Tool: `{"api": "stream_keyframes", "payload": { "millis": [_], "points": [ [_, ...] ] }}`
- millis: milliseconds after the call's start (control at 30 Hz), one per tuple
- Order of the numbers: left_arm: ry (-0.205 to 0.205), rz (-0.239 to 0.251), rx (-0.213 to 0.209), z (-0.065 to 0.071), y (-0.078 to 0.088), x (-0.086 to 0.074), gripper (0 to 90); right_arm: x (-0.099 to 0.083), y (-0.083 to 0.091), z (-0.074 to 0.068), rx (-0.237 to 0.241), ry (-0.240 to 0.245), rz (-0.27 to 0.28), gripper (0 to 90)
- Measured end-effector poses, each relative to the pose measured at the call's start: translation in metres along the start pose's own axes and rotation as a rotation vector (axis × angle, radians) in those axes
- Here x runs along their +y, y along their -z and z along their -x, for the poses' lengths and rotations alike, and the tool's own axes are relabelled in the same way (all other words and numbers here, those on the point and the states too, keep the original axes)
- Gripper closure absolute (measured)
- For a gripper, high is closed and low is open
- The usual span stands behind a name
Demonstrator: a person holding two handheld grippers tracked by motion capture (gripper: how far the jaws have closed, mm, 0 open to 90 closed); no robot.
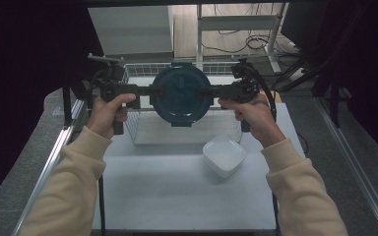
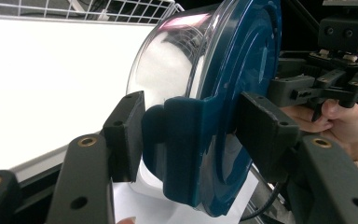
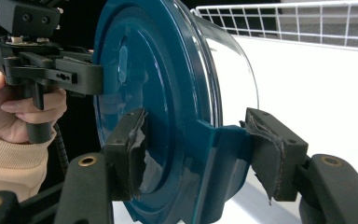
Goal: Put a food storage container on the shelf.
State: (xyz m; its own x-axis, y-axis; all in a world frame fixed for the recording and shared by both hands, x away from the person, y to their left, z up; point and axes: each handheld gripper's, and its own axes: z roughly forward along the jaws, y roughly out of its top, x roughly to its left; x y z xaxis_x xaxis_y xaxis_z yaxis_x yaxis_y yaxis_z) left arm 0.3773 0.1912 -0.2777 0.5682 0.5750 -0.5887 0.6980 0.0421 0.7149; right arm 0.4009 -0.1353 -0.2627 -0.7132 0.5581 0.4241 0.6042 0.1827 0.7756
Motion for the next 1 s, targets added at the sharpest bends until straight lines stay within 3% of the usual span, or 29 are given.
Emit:
{"api": "stream_keyframes", "payload": {
  "millis": [267,433,667,1000],
  "points": [
    [0.019,-0.004,-0.009,-0.012,-0.008,0.016,43.6,0.016,-0.005,0.011,-0.004,-0.013,-0.012,40.5],
    [0.052,-0.007,-0.014,-0.024,-0.016,0.026,43.4,0.028,-0.013,0.023,-0.007,-0.03,-0.025,40.5],
    [0.057,-0.038,-0.011,-0.037,-0.028,0.038,42.7,0.039,-0.019,0.038,-0.012,-0.043,-0.03,40.6],
    [0.133,-0.094,-0.002,-0.066,-0.053,0.042,42.6,0.039,-0.039,0.073,-0.002,-0.125,-0.079,40.5]
  ]
}}
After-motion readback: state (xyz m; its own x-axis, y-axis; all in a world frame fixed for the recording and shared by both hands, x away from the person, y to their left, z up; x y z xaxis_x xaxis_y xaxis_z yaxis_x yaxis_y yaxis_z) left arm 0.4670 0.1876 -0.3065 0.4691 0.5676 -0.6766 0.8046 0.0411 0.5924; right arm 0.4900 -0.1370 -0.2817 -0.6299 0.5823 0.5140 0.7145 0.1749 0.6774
